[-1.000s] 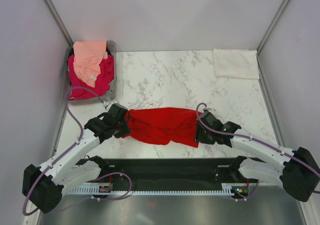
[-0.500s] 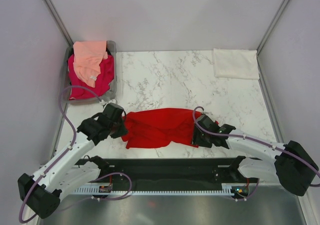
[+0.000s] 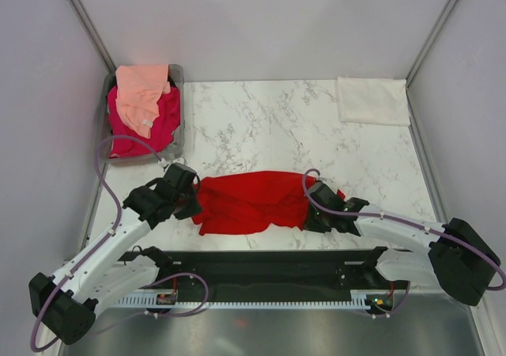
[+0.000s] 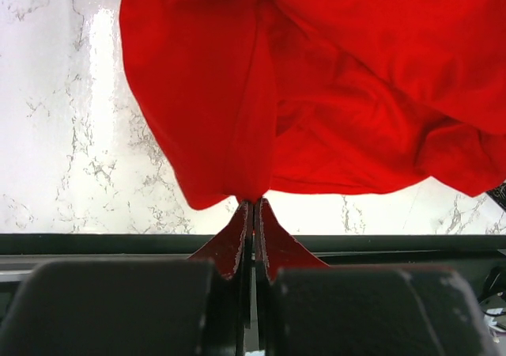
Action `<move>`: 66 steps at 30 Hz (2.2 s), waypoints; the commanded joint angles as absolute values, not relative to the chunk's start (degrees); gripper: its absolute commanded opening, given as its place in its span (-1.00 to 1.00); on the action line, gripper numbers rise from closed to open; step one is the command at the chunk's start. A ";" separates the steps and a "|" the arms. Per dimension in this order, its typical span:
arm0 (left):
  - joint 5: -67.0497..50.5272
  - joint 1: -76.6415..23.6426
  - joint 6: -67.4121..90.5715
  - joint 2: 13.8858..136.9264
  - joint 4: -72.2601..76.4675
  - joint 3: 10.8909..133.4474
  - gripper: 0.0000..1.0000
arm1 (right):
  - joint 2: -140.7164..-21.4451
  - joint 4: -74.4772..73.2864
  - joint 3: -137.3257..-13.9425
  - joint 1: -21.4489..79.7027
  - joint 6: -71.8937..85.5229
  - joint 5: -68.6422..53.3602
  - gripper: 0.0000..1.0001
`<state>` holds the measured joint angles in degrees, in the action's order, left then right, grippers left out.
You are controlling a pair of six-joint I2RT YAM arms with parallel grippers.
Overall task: Fold and stack the t-shirts
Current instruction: Flatten the tshirt out
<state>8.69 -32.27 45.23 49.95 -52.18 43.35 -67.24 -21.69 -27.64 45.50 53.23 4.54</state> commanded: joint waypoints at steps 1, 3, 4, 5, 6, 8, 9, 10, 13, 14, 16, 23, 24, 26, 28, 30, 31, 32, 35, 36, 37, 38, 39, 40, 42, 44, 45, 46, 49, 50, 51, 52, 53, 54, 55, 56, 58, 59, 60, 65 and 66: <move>8.61 -32.43 43.07 49.66 -52.12 44.82 -0.96 | -68.12 -23.20 -25.58 45.88 53.53 5.10 -0.77; 8.70 -32.43 43.07 49.66 -51.94 44.82 -0.96 | -67.94 -23.29 -25.58 45.97 53.26 5.80 -0.89; 8.70 -32.43 43.07 49.75 -52.03 44.74 -0.96 | -67.68 -23.20 -25.58 45.97 53.09 5.97 -0.94; 8.79 -32.43 43.07 49.66 -51.94 44.74 -0.96 | -67.50 -23.20 -25.58 45.97 53.09 6.41 -1.00; 8.79 -32.43 43.07 49.57 -52.03 44.74 -0.96 | -67.06 -23.20 -25.49 45.88 53.09 6.59 -1.00; 8.79 -32.43 43.07 49.31 -51.94 44.65 -0.96 | -65.05 -24.16 -25.58 45.97 53.35 7.46 -1.00; 8.79 -32.43 43.07 48.78 -52.03 44.65 -0.96 | -63.82 -24.87 -25.75 45.97 53.52 7.82 -1.00; 8.79 -32.43 43.15 48.34 -52.03 44.65 -0.96 | -61.02 -25.66 -26.10 45.97 53.70 8.26 -1.00; 8.88 -32.43 43.24 46.77 -51.94 44.74 -0.96 | -56.35 -32.24 -29.61 45.97 53.61 11.77 -1.00; 8.88 -32.43 43.24 46.41 -51.94 44.65 -0.96 | -53.73 -36.08 -32.32 45.97 53.27 12.65 -1.00; 8.70 -32.43 43.33 45.53 -51.94 44.65 -0.96 | -50.82 -39.80 -35.06 45.97 53.09 15.20 -1.00; 8.09 -32.43 43.16 45.09 -51.94 44.65 -0.96 | -51.58 -44.39 -37.28 45.97 53.26 13.19 -0.17; 8.09 -32.43 43.15 45.09 -51.86 44.65 -0.96 | -52.11 -43.51 -36.31 45.97 53.52 12.31 0.03; 7.91 -32.52 43.07 44.83 -51.77 44.56 -0.96 | -52.30 -40.37 -32.98 46.14 54.14 9.95 0.34; 7.82 -32.52 43.07 44.65 -51.77 44.56 -0.96 | -52.21 -38.24 -31.03 46.32 55.10 8.44 0.40; 7.91 -32.52 43.07 44.56 -51.77 44.56 -0.96 | -52.73 -35.34 -29.01 46.84 55.54 6.68 0.41; 7.91 -32.52 42.98 44.47 -51.68 44.47 -0.96 | -53.60 -34.72 -28.66 47.02 55.89 6.51 0.40; 7.91 -32.52 42.98 44.56 -51.68 44.47 -0.96 | -53.96 -33.41 -28.13 47.37 55.99 6.33 0.39; 7.91 -32.52 42.89 44.91 -51.50 44.38 -0.96 | -56.24 -31.39 -27.51 48.51 56.60 6.50 0.36; 7.91 -32.52 42.89 44.91 -51.50 44.30 -0.96 | -56.86 -30.94 -27.51 48.69 56.69 7.11 0.36; 7.91 -32.52 42.89 44.83 -51.42 44.38 -0.96 | -58.00 -30.68 -27.51 48.78 56.60 7.47 0.35; 7.91 -32.61 42.89 44.74 -51.33 44.30 -0.96 | -58.62 -30.15 -27.86 48.69 56.25 7.82 0.33; 8.00 -32.61 42.89 44.74 -51.42 44.21 -0.96 | -59.32 -29.97 -28.12 48.78 55.90 9.04 0.33; 8.00 -32.69 42.89 44.65 -51.24 44.30 -0.96 | -60.89 -29.88 -28.56 48.78 55.55 9.57 0.32; 8.00 -32.78 42.80 44.65 -51.33 44.21 -0.96 | -62.83 -30.58 -29.70 48.78 54.58 11.07 0.30; 8.09 -32.96 42.80 44.56 -51.33 44.21 -0.96 | -65.12 -30.41 -29.88 48.78 54.32 12.57 0.26; 8.09 -33.05 42.80 44.56 -51.33 44.21 -0.96 | -65.65 -30.06 -29.80 48.78 54.14 12.83 0.24; 8.17 -33.22 42.89 44.39 -51.24 44.12 -0.96 | -66.61 -29.62 -29.71 48.78 54.05 13.27 0.21; 8.44 -33.57 42.98 44.47 -51.15 44.12 -0.96 | -68.54 -28.22 -29.36 48.78 53.79 13.71 -0.03; 8.52 -33.66 42.98 44.39 -51.07 44.03 -0.96 | -69.08 -27.86 -29.44 48.69 53.79 13.54 -0.27; 8.61 -33.75 42.98 44.65 -51.15 44.12 -0.96 | -69.43 -27.51 -29.36 48.78 53.70 13.27 -0.38; 8.70 -33.92 42.89 44.65 -51.07 44.12 -0.96 | -69.69 -27.34 -29.27 48.78 53.79 12.92 -0.45; 8.79 -33.93 42.98 44.65 -50.98 44.12 -0.96 | -69.61 -26.90 -29.01 48.78 53.88 12.66 -0.63; 8.88 -33.93 42.98 44.56 -51.06 44.12 -0.96 | -69.44 -26.89 -28.83 48.69 54.05 12.57 -0.74; 8.88 -34.01 43.07 44.47 -50.98 44.12 -0.96 | -68.56 -26.98 -28.65 48.78 54.23 12.66 -0.82; 8.96 -34.01 43.07 44.47 -50.98 44.03 -0.96 | -68.03 -27.33 -28.39 48.78 54.40 12.74 -1.00; 9.05 -34.01 43.07 44.39 -50.98 44.12 -0.96 | -65.58 -29.43 -28.65 48.78 54.84 13.97 -1.00; 8.88 -34.01 43.07 44.30 -51.15 44.21 -0.96 | -64.52 -30.66 -29.87 48.78 54.93 14.50 -1.00; 8.62 -34.01 42.63 44.30 -51.24 44.56 -0.96 | -61.90 -32.24 -31.10 48.78 54.93 15.46 -1.00; 7.21 -34.01 40.52 41.06 -52.82 49.47 -0.96 | -52.57 -47.96 -47.52 48.78 54.32 22.75 -1.00; 7.47 -34.01 39.13 40.17 -52.82 52.44 -0.96 | -50.04 -51.64 -50.59 48.87 54.14 26.16 -1.00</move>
<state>7.86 -33.85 43.46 43.53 -53.34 45.45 -56.23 -41.82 -39.66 48.60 54.26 16.80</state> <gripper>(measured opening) 0.026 0.007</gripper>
